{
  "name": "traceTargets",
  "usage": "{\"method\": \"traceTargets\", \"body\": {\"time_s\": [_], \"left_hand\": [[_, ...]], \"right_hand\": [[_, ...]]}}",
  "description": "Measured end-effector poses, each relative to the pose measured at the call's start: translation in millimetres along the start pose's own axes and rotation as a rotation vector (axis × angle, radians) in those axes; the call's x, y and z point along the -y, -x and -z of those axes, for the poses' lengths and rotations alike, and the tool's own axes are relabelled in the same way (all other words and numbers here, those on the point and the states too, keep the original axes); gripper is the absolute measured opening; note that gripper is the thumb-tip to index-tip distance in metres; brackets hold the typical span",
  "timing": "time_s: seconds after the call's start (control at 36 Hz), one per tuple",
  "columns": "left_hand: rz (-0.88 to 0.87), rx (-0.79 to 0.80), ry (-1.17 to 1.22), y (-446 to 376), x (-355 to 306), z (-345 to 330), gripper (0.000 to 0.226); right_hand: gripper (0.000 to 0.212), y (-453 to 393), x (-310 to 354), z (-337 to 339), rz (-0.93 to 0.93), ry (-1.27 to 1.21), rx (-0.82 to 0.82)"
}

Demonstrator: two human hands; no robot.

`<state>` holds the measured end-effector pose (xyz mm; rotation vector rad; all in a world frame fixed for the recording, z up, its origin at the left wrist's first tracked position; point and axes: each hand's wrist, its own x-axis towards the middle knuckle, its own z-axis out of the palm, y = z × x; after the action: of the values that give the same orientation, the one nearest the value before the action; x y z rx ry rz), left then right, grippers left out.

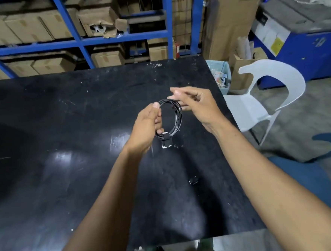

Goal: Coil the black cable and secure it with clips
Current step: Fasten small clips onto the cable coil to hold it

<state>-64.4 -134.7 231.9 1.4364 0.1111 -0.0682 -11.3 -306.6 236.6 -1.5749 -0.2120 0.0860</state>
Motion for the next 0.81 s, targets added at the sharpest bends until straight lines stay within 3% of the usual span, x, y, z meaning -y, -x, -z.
{"method": "traceTargets", "body": {"time_s": [0.17,0.33,0.42,0.53,0.64,0.81], "left_hand": [[0.041,-0.037,-0.030,-4,16,8,0.039],[0.009,-0.032,-0.079,-9,37,17,0.040],[0.003,-0.072,-0.083,-10,51,17,0.040],[0.001,-0.102,-0.068,-10,66,16,0.035],[0.018,-0.147,-0.075,-9,78,15,0.035],[0.035,-0.166,-0.096,-5,86,17,0.034]], "right_hand": [[0.016,28,-84,38,-0.206,0.158,-0.164],[0.028,89,-178,63,-0.640,0.437,-0.186],[0.024,123,-210,55,-0.869,0.300,-0.320],[0.019,157,-237,22,-1.056,-0.014,-0.376],[0.014,168,-248,-8,-1.078,-0.267,-0.540],[0.012,159,-257,-28,-1.074,-0.309,-0.747]]}}
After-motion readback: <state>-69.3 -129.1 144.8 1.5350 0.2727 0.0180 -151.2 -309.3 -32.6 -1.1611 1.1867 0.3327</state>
